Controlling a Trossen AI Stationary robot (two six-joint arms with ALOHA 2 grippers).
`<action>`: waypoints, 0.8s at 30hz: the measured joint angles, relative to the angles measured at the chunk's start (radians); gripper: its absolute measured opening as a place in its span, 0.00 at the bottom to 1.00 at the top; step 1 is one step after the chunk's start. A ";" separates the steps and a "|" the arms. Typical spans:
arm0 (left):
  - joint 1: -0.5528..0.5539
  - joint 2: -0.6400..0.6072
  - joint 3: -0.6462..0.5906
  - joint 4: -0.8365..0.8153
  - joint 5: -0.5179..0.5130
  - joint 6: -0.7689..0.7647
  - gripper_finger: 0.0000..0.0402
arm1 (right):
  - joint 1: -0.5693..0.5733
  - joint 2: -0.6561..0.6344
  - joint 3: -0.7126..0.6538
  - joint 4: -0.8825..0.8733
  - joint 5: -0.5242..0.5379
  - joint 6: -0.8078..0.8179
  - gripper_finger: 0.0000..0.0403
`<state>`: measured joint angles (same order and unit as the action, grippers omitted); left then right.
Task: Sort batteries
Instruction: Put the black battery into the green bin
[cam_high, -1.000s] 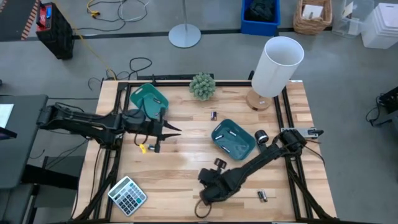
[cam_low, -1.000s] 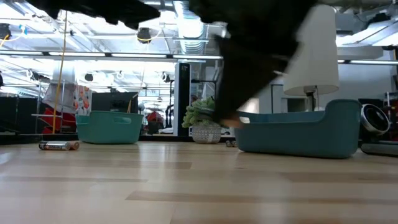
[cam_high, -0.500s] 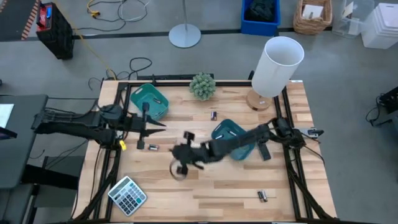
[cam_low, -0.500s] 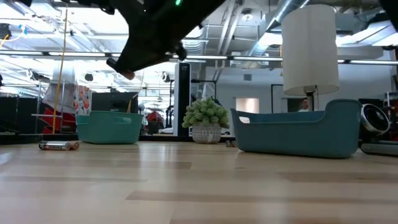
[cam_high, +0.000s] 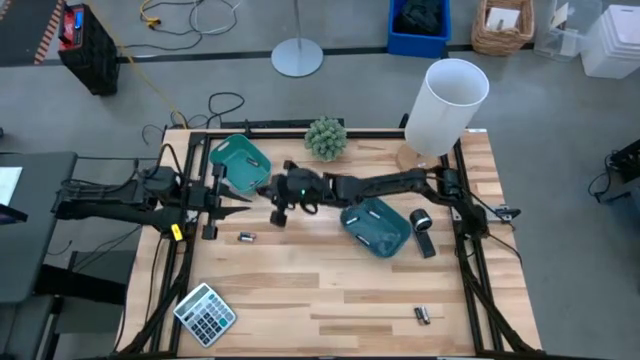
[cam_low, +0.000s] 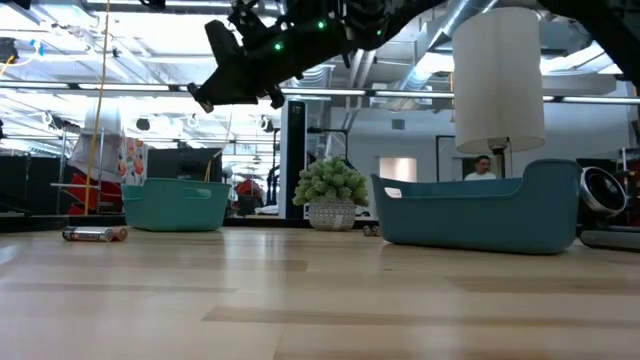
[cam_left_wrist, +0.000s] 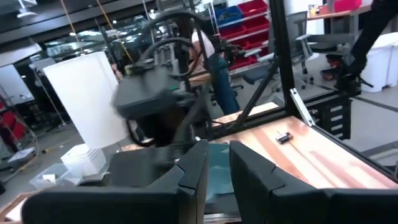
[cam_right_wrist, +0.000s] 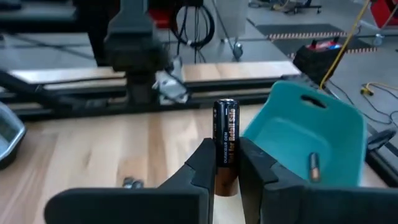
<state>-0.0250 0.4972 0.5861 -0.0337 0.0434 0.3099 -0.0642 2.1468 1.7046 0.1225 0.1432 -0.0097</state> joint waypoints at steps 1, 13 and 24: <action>0.000 -0.005 0.000 -0.004 0.000 0.000 0.15 | -0.015 0.000 0.000 0.014 -0.014 0.000 0.14; 0.000 -0.016 0.000 -0.007 -0.001 0.045 0.15 | -0.143 0.005 0.000 0.258 -0.042 0.017 0.14; 0.002 -0.016 0.000 -0.010 -0.024 0.060 0.15 | -0.159 0.217 0.128 0.455 -0.044 0.125 0.14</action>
<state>-0.0235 0.4812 0.5858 -0.0433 0.0194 0.3702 -0.2230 2.3633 1.8328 0.5772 0.0994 0.1150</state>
